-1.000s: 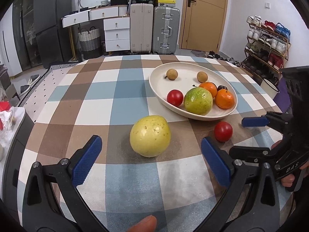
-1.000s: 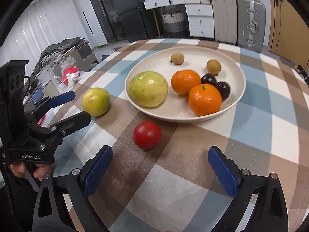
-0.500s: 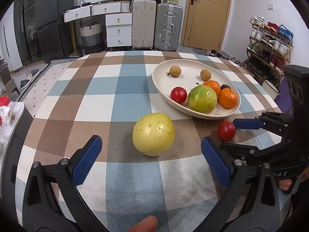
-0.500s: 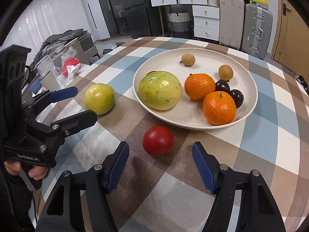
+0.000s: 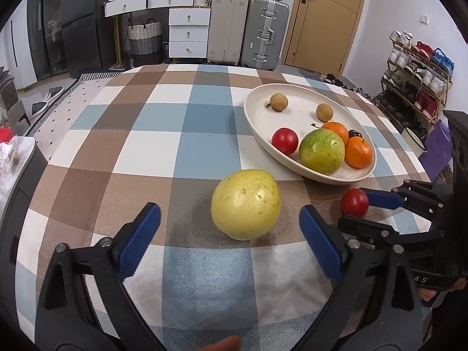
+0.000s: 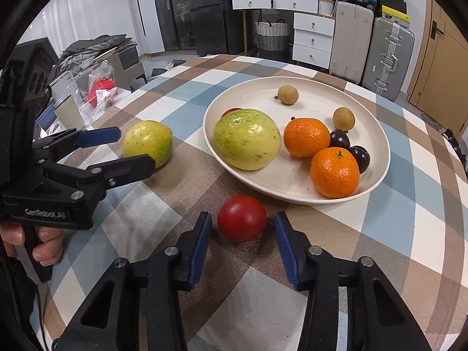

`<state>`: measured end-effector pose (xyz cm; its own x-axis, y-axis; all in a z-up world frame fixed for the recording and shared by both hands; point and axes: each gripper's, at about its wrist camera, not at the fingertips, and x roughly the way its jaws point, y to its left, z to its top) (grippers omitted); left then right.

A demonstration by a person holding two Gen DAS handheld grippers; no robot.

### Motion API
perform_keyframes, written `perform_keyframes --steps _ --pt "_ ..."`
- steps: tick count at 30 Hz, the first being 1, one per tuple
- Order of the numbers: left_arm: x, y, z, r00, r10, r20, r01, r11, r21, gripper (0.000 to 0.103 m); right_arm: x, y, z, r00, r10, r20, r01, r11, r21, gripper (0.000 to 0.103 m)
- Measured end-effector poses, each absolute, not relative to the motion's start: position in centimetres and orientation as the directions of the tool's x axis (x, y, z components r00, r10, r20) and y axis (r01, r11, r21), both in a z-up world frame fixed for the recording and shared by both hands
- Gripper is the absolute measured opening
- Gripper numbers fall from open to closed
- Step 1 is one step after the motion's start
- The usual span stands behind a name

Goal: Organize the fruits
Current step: 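Grasp the yellow pomelo with the left tool while the right tool grasps the red tomato, then carry yellow pomelo and tomato over the plate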

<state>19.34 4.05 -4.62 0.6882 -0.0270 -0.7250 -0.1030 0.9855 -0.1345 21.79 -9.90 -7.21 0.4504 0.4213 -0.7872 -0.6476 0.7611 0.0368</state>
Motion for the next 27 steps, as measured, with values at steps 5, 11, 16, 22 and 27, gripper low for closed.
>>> perform_keyframes --steps 5,11,16,22,27 --pt "20.0 3.4 -4.7 0.685 -0.059 -0.726 -0.058 0.989 -0.134 0.068 21.8 -9.8 -7.2 0.453 0.425 -0.784 -0.648 0.761 0.038 0.034" --pt "20.1 2.9 -4.6 0.681 -0.082 -0.727 -0.029 0.990 -0.139 0.047 21.7 -9.9 -7.2 0.452 0.432 -0.781 -0.649 0.759 0.044 0.033" --pt "19.7 3.0 -4.6 0.686 -0.104 -0.720 -0.022 0.986 -0.163 0.047 21.3 -9.9 -7.2 0.450 0.438 -0.778 -0.657 0.752 0.044 0.033" --pt "18.7 2.5 -3.8 0.724 -0.106 -0.682 0.004 0.989 -0.149 0.047 21.0 -10.4 -7.0 0.443 0.460 -0.770 -0.661 0.748 0.066 0.033" --pt "17.9 2.4 -3.4 0.739 -0.108 -0.665 0.007 0.988 -0.153 0.047 20.5 -11.2 -6.5 0.442 0.487 -0.753 -0.662 0.744 0.093 0.033"
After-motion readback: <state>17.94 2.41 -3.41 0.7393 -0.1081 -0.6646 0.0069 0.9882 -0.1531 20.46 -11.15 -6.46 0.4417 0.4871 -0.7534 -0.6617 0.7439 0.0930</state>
